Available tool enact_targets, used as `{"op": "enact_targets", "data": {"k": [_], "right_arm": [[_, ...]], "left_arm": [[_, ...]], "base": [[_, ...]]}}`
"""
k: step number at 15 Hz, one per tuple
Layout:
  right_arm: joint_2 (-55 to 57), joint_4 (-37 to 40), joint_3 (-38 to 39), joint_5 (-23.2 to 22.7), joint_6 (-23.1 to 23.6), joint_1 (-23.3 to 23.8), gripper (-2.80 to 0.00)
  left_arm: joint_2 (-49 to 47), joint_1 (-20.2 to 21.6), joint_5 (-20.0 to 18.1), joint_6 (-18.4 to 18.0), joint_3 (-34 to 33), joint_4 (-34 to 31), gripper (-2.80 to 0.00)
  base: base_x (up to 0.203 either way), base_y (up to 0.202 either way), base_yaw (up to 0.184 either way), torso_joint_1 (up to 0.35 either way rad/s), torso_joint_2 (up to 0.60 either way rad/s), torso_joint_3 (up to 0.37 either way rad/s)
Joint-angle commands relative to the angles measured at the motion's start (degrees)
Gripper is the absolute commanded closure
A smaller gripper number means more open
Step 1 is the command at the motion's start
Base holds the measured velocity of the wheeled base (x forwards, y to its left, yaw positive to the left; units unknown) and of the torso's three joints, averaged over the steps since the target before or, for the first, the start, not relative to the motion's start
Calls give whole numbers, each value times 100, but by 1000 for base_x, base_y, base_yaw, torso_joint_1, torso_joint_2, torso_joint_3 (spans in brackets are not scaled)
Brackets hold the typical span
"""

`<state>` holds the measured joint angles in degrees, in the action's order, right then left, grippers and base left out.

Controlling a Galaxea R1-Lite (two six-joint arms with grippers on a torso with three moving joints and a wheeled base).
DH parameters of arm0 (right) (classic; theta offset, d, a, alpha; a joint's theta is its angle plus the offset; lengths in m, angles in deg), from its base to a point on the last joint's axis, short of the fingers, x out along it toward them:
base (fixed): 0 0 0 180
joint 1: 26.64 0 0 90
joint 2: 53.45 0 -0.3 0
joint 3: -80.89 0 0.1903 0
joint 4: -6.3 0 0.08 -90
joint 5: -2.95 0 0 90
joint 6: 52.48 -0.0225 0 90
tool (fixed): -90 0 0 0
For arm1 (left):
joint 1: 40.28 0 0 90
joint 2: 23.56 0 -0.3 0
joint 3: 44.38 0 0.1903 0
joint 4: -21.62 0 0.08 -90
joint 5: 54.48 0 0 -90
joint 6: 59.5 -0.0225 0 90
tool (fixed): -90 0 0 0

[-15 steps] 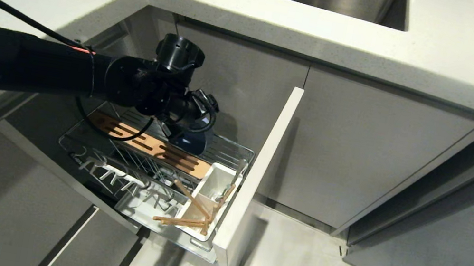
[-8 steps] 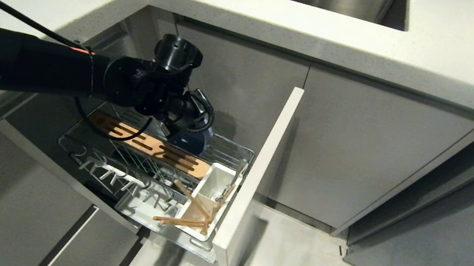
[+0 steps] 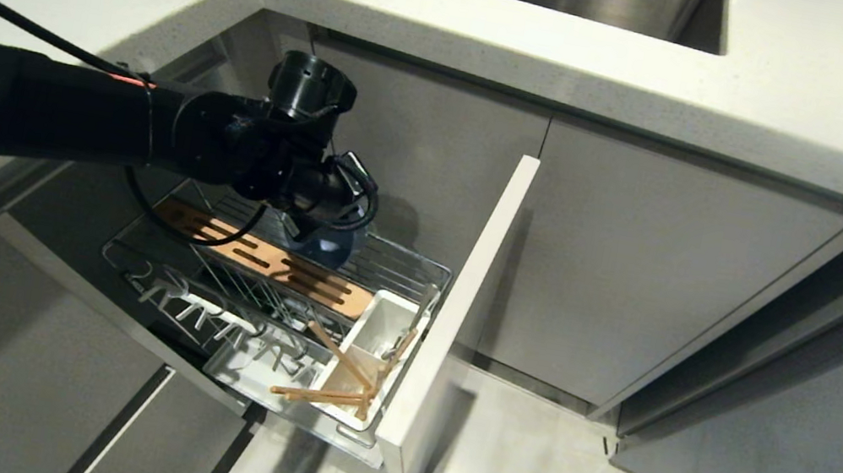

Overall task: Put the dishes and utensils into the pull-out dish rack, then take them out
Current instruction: Take the bowl out of the cupboard

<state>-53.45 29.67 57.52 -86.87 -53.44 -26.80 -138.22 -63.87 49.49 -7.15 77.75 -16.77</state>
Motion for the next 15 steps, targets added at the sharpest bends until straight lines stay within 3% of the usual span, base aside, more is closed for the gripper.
{"op": "enact_targets", "data": {"k": [1, 9, 13, 15], "right_arm": [[9, 0, 0, -1, 0, -2, 0], [9, 0, 0, -1, 0, -2, 0], [9, 0, 0, -1, 0, -2, 0], [9, 0, 0, -1, 0, -2, 0]], "left_arm": [[256, -23, 10, 35, -55, 3, 0], [1569, -139, -39, -94, -261, -13, 0], [2647, -590, -40, -138, -458, -76, 0], [3277, -811, -24, -472, -515, -94, 0]], "base": [[0, 0, 0, 0, 0, 0], [0, 0, 0, 0, 0, 0], [0, 0, 0, 0, 0, 0], [0, 0, 0, 0, 0, 0]]}}
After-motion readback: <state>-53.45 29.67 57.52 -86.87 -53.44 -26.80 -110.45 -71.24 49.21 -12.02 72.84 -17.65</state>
